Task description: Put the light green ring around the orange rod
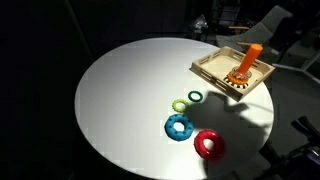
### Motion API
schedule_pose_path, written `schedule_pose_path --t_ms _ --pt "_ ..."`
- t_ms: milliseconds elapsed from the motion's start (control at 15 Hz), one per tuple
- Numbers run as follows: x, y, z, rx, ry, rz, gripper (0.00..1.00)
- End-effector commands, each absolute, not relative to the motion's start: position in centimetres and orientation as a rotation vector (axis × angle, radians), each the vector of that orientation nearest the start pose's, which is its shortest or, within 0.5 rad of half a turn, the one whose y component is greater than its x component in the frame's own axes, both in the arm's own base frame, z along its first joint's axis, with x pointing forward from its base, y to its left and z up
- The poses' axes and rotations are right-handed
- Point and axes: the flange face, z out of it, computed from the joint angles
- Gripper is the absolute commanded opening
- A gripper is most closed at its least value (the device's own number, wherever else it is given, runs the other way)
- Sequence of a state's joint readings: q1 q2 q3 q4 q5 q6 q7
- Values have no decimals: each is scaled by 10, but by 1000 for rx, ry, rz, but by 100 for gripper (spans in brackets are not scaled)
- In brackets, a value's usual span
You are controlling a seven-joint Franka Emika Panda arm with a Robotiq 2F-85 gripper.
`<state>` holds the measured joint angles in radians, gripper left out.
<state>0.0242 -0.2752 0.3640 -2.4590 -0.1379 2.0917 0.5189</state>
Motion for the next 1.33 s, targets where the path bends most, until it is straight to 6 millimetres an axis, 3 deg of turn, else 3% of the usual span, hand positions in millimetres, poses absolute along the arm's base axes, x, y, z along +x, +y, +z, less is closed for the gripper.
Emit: schedule_pose_path --t_ms 0,267,600,1267 --pt "405 158 385 -3379 123 17 100" --pt "405 158 385 -3379 122 16 100" --pt "414 138 375 -3369 241 -10 100" --pt "438 94 308 -3248 510 -64 100"
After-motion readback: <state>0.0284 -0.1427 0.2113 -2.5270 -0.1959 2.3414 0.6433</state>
